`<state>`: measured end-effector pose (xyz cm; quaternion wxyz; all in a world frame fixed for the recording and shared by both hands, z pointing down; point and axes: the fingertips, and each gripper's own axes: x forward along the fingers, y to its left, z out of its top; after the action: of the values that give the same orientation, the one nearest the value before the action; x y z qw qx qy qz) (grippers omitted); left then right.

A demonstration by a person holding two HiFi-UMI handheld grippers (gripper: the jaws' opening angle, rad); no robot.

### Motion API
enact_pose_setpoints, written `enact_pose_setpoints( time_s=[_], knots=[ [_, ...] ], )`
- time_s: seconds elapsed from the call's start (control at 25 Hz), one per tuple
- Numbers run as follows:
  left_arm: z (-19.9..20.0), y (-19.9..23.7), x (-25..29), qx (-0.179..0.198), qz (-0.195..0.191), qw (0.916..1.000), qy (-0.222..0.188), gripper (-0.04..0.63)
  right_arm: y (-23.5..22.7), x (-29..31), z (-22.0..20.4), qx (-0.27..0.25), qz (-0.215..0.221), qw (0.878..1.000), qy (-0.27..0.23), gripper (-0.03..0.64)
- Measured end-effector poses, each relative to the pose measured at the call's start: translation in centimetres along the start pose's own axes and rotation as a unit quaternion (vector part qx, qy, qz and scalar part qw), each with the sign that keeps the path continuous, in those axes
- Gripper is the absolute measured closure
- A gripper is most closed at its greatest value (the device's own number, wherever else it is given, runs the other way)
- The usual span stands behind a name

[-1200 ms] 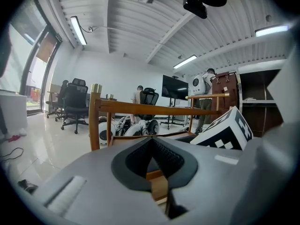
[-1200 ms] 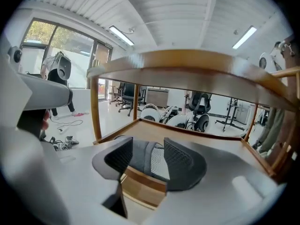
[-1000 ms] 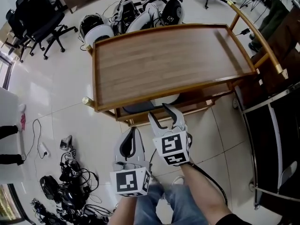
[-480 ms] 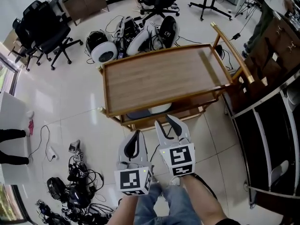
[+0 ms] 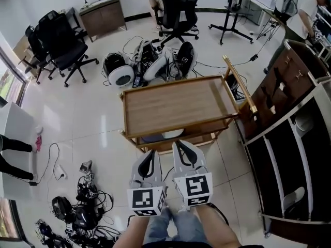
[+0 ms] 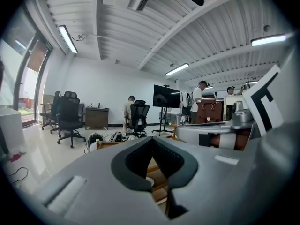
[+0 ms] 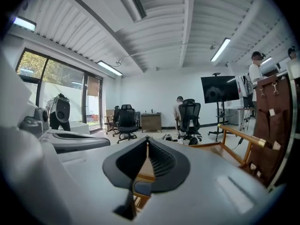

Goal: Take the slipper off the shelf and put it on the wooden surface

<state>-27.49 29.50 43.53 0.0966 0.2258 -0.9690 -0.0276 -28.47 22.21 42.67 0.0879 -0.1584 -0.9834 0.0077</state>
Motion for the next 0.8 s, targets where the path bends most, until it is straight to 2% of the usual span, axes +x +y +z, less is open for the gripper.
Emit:
enact_pose_setpoints(
  time_s=[0.16,0.32,0.56,0.8],
  knots=[
    [1.9,-1.6,-1.9,0.0,-0.011,0.9999,-0.002,0.591,0.2,-2.9,3.6,-0.001,0.004,0.999,-0.041,0.615],
    [3.8,-3.9,-3.2,0.006,-0.026,0.9996,-0.012,0.591,-0.1,-5.6,5.6,-0.007,0.003,0.998,-0.055,0.615],
    [6.2,-6.3,-4.9,0.005,-0.036,0.9985,-0.04,0.591,0.5,-8.3,7.1,-0.018,0.011,0.998,-0.062,0.615],
    [6.2,-7.8,-6.8,0.006,-0.04,0.998,-0.048,0.591,1.1,-10.6,7.4,-0.018,0.023,0.997,-0.067,0.615]
  ],
)
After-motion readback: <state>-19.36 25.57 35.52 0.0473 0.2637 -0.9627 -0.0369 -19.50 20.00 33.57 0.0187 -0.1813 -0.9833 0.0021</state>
